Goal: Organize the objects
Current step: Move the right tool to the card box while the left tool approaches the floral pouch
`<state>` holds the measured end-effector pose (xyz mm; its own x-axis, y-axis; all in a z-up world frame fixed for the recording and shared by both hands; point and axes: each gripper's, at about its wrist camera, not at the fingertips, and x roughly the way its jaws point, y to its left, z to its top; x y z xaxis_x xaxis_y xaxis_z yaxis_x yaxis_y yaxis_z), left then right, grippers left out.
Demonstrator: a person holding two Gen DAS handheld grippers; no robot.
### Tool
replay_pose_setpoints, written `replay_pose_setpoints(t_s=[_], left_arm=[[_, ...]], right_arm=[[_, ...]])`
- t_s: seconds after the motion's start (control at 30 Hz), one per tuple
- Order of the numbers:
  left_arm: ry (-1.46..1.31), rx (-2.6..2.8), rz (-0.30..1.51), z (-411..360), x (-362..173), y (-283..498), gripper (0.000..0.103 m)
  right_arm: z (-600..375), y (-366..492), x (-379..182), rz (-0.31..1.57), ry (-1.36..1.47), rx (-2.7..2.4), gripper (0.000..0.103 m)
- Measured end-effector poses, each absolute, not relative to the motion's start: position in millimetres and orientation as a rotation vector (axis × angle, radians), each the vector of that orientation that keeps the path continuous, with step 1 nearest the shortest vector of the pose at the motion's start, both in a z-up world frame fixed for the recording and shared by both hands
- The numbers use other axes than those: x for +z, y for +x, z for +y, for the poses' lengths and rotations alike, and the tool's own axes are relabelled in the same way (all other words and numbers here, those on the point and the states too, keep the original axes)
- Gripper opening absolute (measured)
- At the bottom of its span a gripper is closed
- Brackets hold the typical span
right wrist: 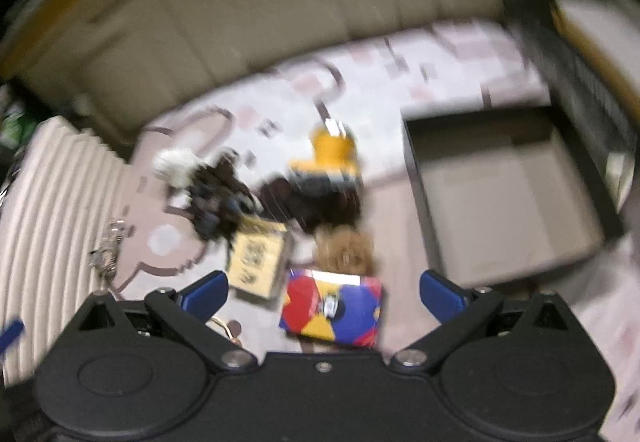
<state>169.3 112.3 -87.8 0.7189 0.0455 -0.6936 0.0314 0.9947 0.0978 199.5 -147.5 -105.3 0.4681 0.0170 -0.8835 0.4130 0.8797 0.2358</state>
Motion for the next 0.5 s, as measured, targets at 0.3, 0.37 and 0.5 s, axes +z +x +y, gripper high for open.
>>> replay_pose_setpoints(t_s=[0.3,0.37,0.5], left_arm=[[0.172,-0.059,0.810,123.1,-157.8,175.6,0.103],[0.170,-0.093,0.829,124.4,-170.7,178.6,0.103],[0.146,-0.131,0.858,133.0,-192.9,184.8,0.103]], right_arm=[[-131.0,205.2,-169.3,1.128,0.507,-0.329,0.103],[-126.5,206.8,-177.9,1.134,0.513,-0.326,0.103],[-121.9,212.9,-191.0,1.136,0.497,-0.342,0.103]])
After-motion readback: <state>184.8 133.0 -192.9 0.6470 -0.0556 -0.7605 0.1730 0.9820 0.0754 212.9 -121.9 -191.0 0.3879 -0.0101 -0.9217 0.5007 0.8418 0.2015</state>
